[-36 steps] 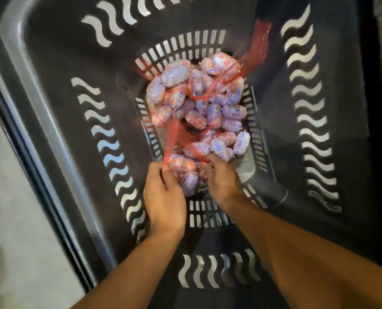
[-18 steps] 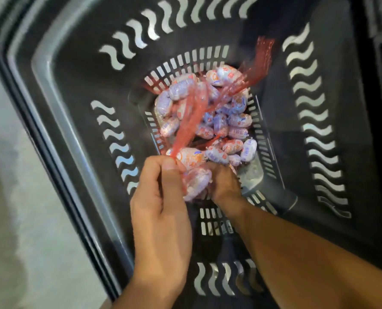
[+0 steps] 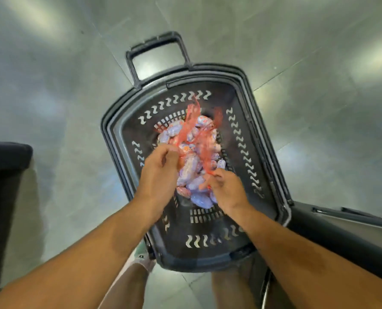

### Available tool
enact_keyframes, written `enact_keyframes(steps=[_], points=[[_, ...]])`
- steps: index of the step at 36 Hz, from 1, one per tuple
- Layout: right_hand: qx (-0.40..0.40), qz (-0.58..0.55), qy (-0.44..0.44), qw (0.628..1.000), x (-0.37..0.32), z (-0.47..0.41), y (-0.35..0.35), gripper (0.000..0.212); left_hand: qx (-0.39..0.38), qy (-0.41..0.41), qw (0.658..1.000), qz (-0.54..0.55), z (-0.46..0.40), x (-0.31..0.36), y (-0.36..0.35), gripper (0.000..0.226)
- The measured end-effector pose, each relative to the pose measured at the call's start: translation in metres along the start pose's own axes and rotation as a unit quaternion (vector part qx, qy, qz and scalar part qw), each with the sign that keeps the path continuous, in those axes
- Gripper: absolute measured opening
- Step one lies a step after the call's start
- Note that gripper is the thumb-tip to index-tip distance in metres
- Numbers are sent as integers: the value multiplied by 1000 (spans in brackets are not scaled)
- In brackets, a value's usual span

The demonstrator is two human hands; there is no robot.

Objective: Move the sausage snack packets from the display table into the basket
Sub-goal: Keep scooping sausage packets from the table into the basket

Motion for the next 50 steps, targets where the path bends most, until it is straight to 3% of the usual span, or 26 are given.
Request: enact_keyframes(steps=[4,10,15,22,28,34,40,45,50], points=[[36,-45,0,998,-42,65,42,29,-72,-23,997,-3,46,59,33,23],[151,-56,13,987,-112,162,110,27,-116,-114,986,-25,113,154,94,23],[217,-155,53,962,-181,247,154,29,-126,-213,968,-39,168,222,143,20],[279,-207,145,926,-247,382,191,27,-141,-318,937,-9,240,281,206,22],[349,-299,158,874,-253,465,203,20,-158,-322,933,37,280,293,233,24],[348,-369,148,849,-238,527,211,19,-222,-298,928,24,323,295,226,22],[402,-382,111,825,-205,582,239,18,-307,-287,907,6,381,293,177,21],[464,-343,108,810,-166,617,280,16,-348,-324,880,-13,437,295,120,21],[497,-390,93,770,-120,633,336,18,-380,-331,864,8,494,303,63,21]])
Point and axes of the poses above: each hand's wrist, its own z-axis away from the middle knuckle, its own y-axis out of the back of the hand, x = y × z, the point moved 3 cm from there along -z, towards the middle knuckle, and after that the axes turned 8 degrees about x, right-handed, at the moved point
